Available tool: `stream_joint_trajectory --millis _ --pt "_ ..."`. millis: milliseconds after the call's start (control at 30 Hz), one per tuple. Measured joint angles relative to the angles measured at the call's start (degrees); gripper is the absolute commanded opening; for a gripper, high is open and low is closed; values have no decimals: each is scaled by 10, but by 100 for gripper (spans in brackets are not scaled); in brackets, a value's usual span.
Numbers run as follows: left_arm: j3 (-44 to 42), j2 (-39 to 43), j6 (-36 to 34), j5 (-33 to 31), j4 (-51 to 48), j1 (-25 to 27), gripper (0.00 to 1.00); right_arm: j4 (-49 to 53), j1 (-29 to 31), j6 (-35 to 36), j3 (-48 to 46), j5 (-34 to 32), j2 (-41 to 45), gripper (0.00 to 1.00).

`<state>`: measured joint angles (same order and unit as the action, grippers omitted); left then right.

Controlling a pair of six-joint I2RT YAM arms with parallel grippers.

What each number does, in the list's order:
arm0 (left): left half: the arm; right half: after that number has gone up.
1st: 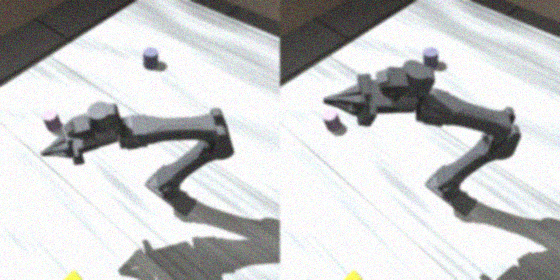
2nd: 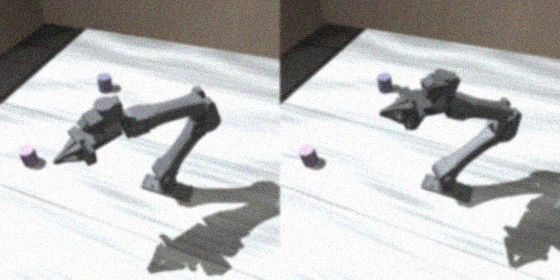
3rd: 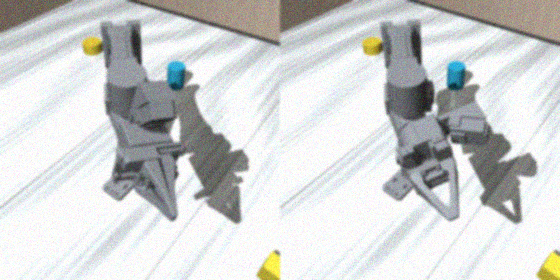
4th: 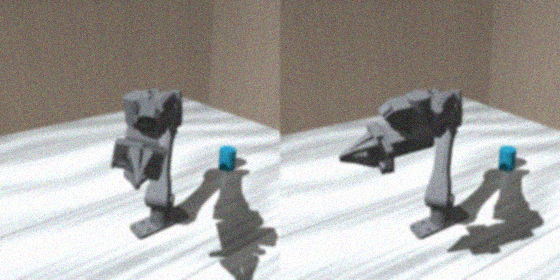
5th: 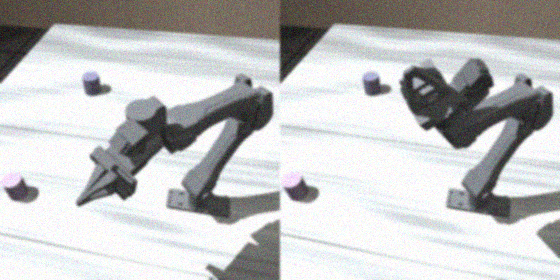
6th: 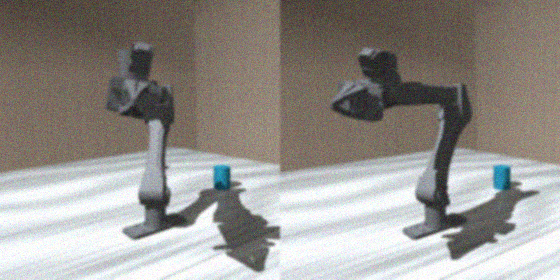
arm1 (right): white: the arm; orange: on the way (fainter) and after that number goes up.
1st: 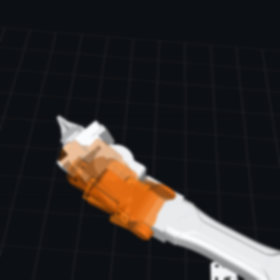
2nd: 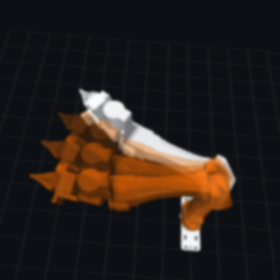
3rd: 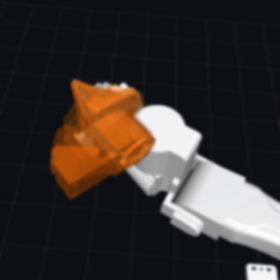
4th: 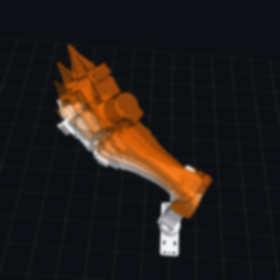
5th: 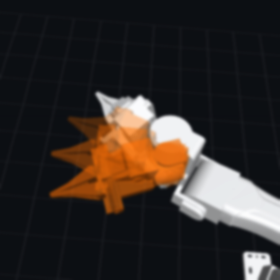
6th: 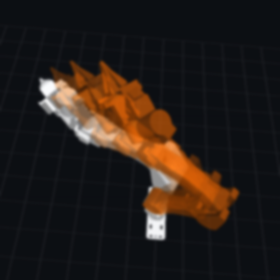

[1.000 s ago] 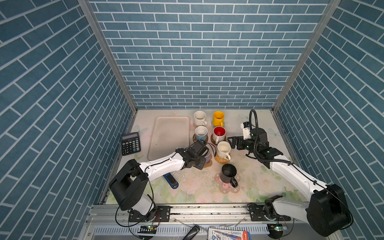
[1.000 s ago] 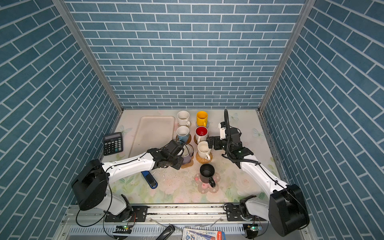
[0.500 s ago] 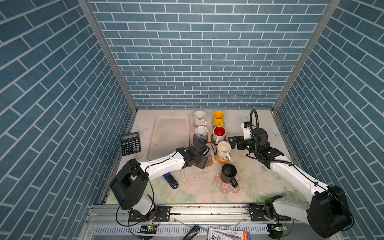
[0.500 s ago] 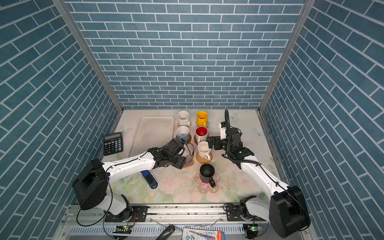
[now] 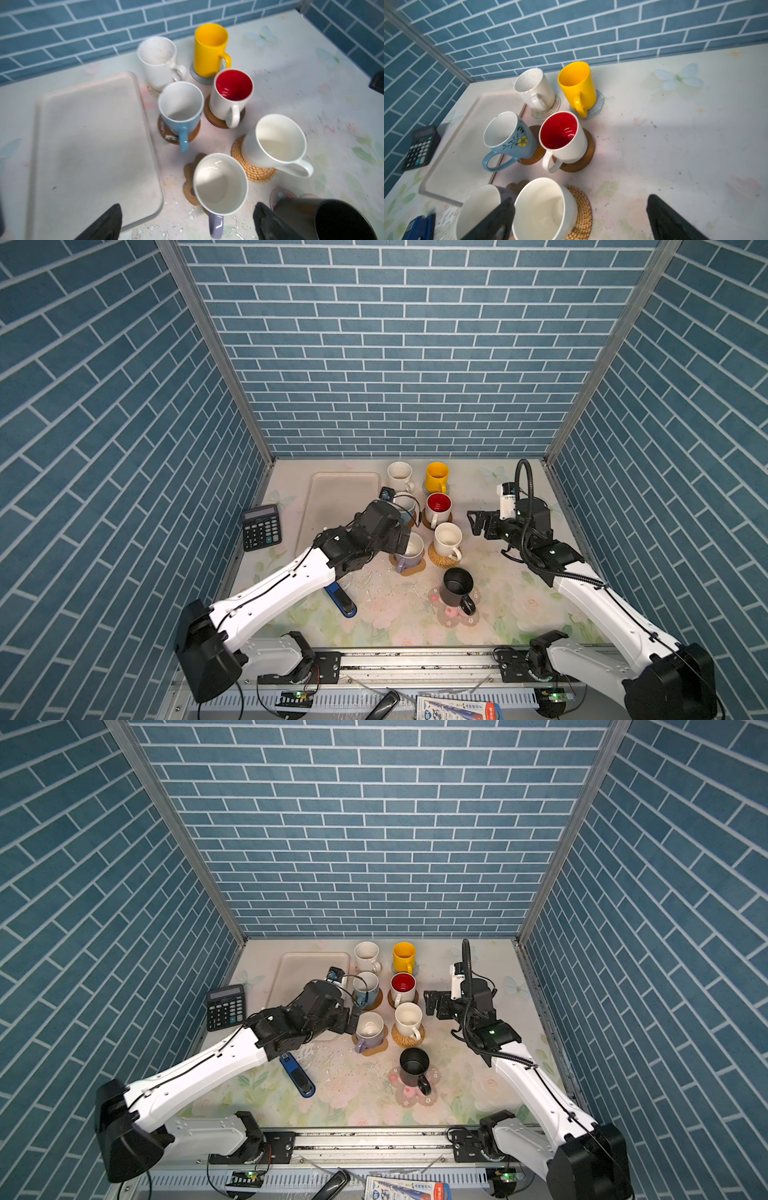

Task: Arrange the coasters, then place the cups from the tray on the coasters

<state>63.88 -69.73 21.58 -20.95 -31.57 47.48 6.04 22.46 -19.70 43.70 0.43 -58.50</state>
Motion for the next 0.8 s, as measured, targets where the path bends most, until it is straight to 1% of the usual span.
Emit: stream_joint_trajectory --millis 100,200,300,367,433,500,600,667,800 --pt "-1 38 25 -50 -31 -19 99 -16 -2 0 -13 -60 33 99" --pt "-24 85 49 -86 -36 -63 99 -59 -5 1 -59 -144 57 99" --pt "-91 141 68 -104 -14 -116 99 -114 -13 3 -121 -216 60 99" --pt "-154 173 68 -98 21 -145 99 -135 -23 3 -153 -256 53 99" --pt "-203 188 69 -90 42 -170 99 -143 -33 4 -164 -285 41 99" --pt "-225 186 70 -82 47 -198 99 -149 -43 7 -165 -304 32 99" --pt "-224 160 61 -63 65 -259 99 -165 -60 14 -172 -326 31 98" --pt "-213 120 49 -50 75 -302 99 -170 -78 17 -182 -334 30 99" --pt "-196 31 12 -37 103 -353 99 -176 -111 22 -187 -336 25 99"
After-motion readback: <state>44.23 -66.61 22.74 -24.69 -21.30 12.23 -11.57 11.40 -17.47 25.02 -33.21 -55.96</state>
